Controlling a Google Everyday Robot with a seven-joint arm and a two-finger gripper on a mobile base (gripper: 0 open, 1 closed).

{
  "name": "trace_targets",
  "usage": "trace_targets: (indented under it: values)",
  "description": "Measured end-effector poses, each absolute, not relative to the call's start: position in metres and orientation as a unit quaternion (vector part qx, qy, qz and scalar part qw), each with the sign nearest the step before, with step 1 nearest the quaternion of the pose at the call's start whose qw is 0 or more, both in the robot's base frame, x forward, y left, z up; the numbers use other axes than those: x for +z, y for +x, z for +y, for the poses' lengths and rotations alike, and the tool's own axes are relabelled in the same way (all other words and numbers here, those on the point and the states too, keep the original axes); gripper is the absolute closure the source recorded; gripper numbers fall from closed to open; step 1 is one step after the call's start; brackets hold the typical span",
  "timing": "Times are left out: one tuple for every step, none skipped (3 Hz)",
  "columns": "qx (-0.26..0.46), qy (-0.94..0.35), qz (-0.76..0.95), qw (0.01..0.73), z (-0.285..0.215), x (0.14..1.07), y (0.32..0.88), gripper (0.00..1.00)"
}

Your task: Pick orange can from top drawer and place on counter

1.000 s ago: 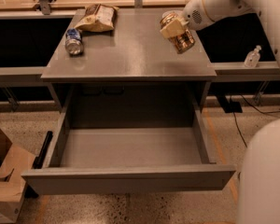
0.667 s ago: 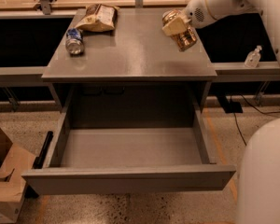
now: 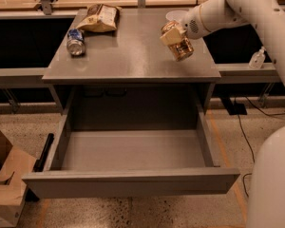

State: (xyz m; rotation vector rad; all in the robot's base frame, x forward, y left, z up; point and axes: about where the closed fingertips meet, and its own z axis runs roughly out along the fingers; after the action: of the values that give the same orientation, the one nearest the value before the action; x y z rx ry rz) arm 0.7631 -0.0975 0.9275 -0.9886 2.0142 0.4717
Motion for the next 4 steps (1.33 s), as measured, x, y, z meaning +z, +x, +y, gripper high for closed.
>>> trace_targets:
  values:
    - [0.187, -0.383, 0.807, 0.408, -0.092, 0.904, 0.774, 0.74]
    - [0.191, -0.379, 0.808, 0.408, -0.082, 0.887, 0.788, 0.51]
    - [0.199, -0.376, 0.806, 0.412, -0.071, 0.877, 0.799, 0.27]
    - [0.208, -0.373, 0.802, 0.418, -0.061, 0.872, 0.806, 0.04]
